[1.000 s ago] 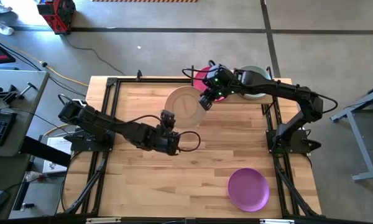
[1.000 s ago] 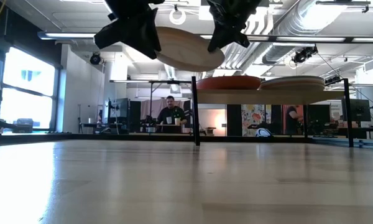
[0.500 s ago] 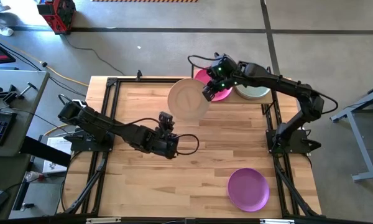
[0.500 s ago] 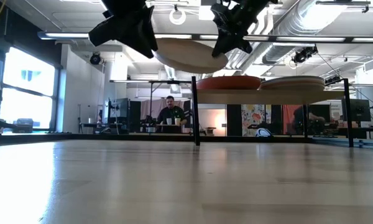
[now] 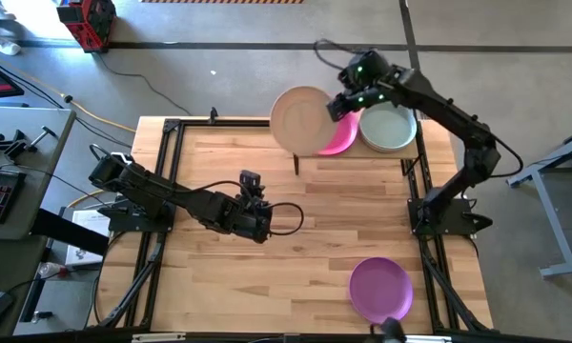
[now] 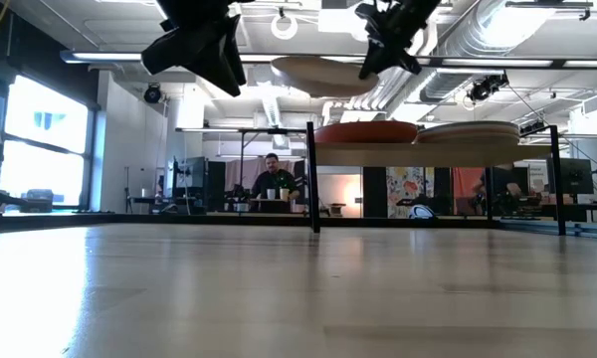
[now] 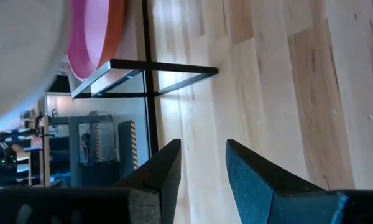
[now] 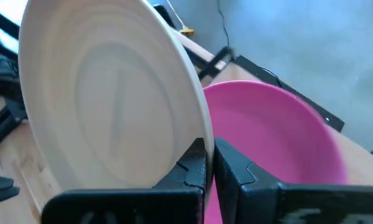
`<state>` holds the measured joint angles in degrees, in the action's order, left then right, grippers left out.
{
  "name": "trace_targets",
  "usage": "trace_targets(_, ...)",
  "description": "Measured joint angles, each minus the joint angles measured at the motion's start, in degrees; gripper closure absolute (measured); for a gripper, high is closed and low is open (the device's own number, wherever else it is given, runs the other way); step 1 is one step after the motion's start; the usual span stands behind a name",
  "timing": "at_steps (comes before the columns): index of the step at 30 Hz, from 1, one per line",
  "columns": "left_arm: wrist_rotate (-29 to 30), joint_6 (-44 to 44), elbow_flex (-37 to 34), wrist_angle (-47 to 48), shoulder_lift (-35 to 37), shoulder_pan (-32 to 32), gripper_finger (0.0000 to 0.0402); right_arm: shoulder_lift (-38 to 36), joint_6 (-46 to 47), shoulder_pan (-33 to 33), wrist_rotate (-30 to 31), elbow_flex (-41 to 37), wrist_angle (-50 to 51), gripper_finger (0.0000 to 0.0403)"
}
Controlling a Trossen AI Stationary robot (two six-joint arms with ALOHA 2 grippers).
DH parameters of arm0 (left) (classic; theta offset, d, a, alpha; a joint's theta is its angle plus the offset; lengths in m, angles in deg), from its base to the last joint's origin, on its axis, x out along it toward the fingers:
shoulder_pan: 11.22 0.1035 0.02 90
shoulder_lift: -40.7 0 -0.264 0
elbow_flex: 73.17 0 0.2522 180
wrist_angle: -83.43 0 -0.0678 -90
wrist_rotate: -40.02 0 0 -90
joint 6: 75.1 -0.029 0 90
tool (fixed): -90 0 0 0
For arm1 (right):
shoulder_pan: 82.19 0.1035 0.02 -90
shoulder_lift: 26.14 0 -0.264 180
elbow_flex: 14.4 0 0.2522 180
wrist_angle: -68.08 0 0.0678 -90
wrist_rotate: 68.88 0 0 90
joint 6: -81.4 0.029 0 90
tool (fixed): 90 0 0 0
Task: Place and stack plates onto a shelf
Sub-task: Stack the white on top of the dark pink plate on the shelf
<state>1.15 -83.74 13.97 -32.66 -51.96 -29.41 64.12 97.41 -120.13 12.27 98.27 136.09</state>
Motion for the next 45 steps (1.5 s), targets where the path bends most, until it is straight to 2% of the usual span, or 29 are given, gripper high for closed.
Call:
trace_targets(8,-4.4,0.6,0.0,0.0,0.0,0.0,0.0284,0.5,0.0,-8.2,-4.3,0.4,5.4,0.0403)
trace_targets(18,-4.7,0.6,0.0,0.0,0.0,0.2,0.0284,4.0,0.5,-14.5,-6.3,0.4,10.3,0.0403)
trace_targets(28,-4.7,0.5,0.0,0.0,0.0,0.2,0.0284,7.0,0.5,-14.9,-6.4,0.4,11.6,0.0403)
trace_targets(45,-4.7,0.5,0.0,0.0,0.0,0.2,0.0284,7.0,-1.5,-13.7,-6.1,0.4,14.8,0.0402)
